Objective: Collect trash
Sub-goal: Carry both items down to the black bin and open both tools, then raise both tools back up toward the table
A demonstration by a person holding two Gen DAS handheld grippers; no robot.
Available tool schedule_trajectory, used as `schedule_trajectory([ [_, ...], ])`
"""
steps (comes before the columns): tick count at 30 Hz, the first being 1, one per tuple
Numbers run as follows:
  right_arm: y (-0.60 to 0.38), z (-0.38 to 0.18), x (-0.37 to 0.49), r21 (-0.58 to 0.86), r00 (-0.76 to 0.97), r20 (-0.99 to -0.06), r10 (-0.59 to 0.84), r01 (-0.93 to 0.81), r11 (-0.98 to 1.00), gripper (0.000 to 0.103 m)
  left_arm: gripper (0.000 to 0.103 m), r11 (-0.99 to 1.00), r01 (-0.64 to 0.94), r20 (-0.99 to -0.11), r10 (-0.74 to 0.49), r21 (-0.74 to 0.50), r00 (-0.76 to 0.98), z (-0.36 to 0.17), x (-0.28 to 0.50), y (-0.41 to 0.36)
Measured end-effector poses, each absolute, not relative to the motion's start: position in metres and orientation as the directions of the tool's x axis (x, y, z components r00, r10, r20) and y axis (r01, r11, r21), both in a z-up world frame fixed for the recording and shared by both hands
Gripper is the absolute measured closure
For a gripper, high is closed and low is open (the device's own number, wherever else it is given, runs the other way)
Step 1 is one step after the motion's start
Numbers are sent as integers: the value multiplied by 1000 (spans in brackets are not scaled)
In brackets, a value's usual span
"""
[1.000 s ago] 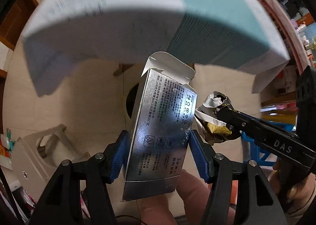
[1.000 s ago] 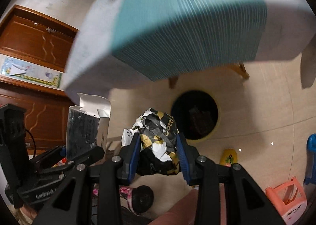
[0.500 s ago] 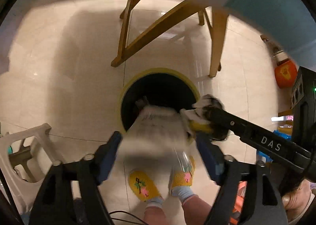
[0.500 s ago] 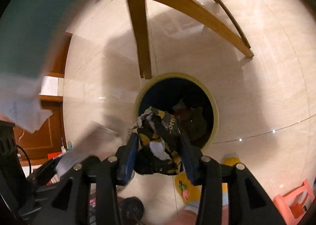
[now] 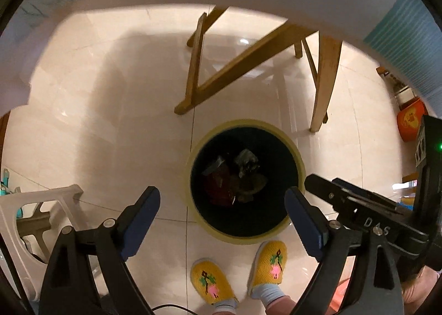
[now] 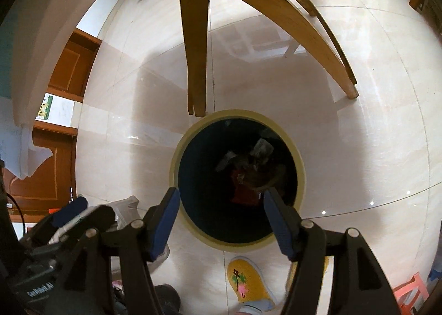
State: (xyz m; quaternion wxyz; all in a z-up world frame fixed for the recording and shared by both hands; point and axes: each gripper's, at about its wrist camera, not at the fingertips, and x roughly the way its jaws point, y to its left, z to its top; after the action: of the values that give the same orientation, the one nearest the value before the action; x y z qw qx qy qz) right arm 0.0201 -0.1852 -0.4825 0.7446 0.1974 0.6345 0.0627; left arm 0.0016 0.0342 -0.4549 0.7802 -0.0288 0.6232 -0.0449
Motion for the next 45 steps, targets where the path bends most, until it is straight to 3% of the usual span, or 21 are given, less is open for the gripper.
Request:
schedule_trajectory([
  [12, -182, -414, 10, 367, 236, -915, 328, 145, 919, 39, 13, 995, 18, -959, -103, -102, 264, -373, -7, 42],
  [22, -180, -289, -15, 393, 302, -889, 345, 117, 912, 39, 13, 999, 18, -942, -42, -39, 332, -240, -23, 53],
  [29, -176, -190, -33, 372, 383, -863, 329, 43, 927, 39, 13, 999, 26, -938, -48, -42, 343, -176, -36, 59],
  [38, -176, -92, -44, 346, 519, -807, 282, 27, 938, 38, 13, 993, 111, -862, -77, -24, 501, -84, -43, 56],
  [45, -168, -50, -45, 341, 611, -749, 257, 22, 940, 37, 13, 988, 155, -792, -97, -3, 603, -29, -35, 51],
])
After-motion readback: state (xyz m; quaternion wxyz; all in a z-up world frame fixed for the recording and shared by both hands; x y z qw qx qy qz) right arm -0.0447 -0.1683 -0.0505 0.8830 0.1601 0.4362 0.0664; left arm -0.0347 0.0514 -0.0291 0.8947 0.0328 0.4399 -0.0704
